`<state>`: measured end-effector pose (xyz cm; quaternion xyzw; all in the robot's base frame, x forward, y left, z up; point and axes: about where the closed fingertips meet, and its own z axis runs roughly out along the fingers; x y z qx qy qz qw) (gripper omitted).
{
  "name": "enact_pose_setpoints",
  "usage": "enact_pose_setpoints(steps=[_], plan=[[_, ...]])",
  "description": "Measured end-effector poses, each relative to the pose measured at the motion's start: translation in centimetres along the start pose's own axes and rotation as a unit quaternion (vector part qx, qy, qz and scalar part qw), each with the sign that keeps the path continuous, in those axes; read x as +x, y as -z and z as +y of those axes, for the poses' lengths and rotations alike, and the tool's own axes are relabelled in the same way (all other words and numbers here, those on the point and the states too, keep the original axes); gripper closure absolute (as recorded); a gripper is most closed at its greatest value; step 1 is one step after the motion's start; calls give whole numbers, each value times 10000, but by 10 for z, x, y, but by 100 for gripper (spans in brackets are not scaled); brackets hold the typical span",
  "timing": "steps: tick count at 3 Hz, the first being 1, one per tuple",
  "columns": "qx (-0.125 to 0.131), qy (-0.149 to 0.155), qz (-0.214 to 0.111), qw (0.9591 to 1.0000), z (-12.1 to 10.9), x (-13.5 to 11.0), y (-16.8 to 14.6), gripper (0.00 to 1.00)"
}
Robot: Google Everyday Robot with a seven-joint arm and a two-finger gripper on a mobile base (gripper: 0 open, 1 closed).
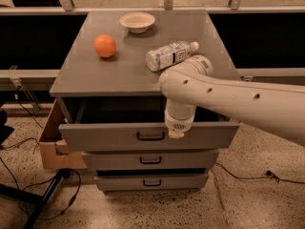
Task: Open top drawer
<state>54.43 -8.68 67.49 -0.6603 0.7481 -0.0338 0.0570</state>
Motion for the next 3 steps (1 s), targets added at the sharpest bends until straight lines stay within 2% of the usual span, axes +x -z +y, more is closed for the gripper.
enact_pose_setpoints(steps=[1, 2, 3], plan=[[0, 0, 0, 10000, 0, 0, 3, 95], [0, 0, 0, 10000, -1, 0, 10, 77], [-6, 1, 5, 10000, -1, 0, 10, 52]])
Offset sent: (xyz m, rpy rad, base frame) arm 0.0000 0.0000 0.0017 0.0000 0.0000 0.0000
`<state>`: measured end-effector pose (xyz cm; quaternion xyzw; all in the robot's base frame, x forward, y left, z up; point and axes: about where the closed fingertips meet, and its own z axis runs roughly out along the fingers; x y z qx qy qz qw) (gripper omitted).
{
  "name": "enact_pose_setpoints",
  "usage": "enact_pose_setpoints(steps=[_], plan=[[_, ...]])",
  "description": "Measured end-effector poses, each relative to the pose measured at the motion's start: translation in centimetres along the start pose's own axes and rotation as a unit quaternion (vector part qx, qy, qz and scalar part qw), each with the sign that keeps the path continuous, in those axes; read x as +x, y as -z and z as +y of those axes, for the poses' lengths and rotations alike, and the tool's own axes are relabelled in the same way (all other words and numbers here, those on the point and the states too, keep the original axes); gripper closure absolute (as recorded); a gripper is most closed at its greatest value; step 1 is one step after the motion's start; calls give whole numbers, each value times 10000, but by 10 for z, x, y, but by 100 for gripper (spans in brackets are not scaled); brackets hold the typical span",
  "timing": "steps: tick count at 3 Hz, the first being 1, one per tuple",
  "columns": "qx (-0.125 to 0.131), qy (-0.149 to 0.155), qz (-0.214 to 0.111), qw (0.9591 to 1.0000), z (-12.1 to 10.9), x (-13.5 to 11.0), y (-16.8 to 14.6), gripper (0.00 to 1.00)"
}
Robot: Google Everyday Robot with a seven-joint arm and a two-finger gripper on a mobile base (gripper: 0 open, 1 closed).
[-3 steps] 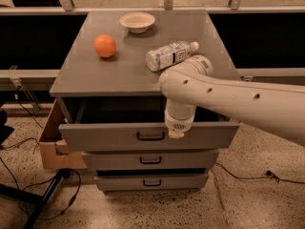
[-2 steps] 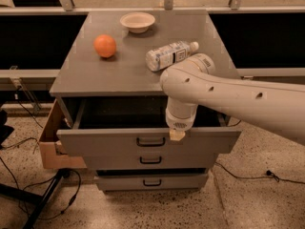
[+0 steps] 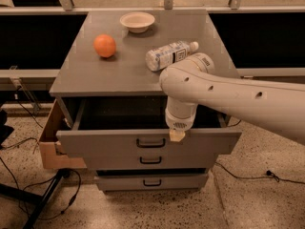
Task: Open top drawer
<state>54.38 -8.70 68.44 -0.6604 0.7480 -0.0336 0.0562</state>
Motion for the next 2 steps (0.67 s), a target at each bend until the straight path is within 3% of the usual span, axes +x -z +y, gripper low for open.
enact_pose_setpoints(steps=[1, 2], plan=[[-6, 2, 5, 10000, 1, 0, -1, 31], [-14, 4, 11, 10000, 1, 1, -1, 0]])
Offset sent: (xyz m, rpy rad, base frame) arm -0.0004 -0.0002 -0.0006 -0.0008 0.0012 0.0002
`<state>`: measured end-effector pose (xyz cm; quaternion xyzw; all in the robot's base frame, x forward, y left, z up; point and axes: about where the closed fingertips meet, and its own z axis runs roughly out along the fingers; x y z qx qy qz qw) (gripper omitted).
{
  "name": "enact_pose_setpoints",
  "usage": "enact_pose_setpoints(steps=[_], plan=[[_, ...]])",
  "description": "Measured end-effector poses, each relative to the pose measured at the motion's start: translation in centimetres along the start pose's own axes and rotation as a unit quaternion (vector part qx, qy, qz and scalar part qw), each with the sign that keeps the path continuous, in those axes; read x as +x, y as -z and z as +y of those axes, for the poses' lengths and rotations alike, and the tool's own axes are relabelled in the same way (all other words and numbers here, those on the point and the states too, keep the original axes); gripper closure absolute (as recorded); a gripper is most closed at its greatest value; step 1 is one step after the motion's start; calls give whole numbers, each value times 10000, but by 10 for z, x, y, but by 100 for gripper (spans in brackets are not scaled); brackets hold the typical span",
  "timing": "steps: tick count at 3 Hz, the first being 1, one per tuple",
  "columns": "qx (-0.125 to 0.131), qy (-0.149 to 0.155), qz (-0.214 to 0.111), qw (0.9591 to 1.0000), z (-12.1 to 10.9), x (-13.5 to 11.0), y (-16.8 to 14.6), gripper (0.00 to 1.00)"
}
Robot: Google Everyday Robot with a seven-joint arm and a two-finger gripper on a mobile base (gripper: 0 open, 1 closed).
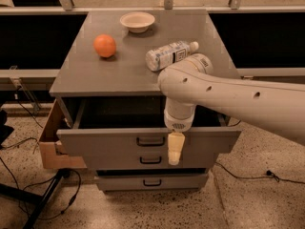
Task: Open top drawer
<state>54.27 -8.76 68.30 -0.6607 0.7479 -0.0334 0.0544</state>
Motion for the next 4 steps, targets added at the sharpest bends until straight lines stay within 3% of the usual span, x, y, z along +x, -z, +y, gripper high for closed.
enact_pose_setpoints(steps=[1, 2, 3, 4], plan=[[0, 0, 0, 10000, 0, 0, 0, 0], [-251, -78, -167, 9995, 15, 1, -4, 2], [-810, -191, -155, 9964, 69, 12, -17, 26], [-921, -234, -138, 9954, 81, 15, -16, 48]])
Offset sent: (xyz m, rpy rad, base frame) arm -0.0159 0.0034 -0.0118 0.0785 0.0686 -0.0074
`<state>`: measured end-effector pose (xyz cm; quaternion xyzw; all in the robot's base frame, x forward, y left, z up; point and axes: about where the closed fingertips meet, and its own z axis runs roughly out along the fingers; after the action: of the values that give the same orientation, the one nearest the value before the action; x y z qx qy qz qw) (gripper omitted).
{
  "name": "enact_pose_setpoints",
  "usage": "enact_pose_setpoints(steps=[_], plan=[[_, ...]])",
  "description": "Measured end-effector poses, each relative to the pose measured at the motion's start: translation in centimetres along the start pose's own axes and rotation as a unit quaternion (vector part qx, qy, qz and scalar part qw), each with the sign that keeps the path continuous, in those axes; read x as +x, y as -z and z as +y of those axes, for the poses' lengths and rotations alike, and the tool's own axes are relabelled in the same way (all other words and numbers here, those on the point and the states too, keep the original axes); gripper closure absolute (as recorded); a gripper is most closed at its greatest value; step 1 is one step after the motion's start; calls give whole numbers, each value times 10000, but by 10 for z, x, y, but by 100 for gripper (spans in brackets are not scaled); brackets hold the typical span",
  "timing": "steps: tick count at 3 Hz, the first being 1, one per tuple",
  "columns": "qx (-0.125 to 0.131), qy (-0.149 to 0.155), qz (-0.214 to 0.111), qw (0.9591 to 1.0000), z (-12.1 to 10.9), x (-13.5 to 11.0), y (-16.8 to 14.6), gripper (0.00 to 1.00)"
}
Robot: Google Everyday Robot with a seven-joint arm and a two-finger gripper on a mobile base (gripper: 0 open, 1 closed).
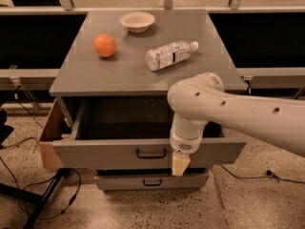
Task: Open top drawer
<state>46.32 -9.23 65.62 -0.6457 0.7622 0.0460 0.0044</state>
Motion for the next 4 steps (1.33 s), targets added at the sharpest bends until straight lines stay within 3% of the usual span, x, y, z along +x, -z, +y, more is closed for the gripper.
enact_pose_setpoints(steps=[2, 3, 4], plan=[[0, 0, 0, 10000, 0, 0, 1, 94], [-5, 2, 5, 10000, 1, 0, 1, 93], [-5, 2, 6, 10000, 1, 0, 2, 68]])
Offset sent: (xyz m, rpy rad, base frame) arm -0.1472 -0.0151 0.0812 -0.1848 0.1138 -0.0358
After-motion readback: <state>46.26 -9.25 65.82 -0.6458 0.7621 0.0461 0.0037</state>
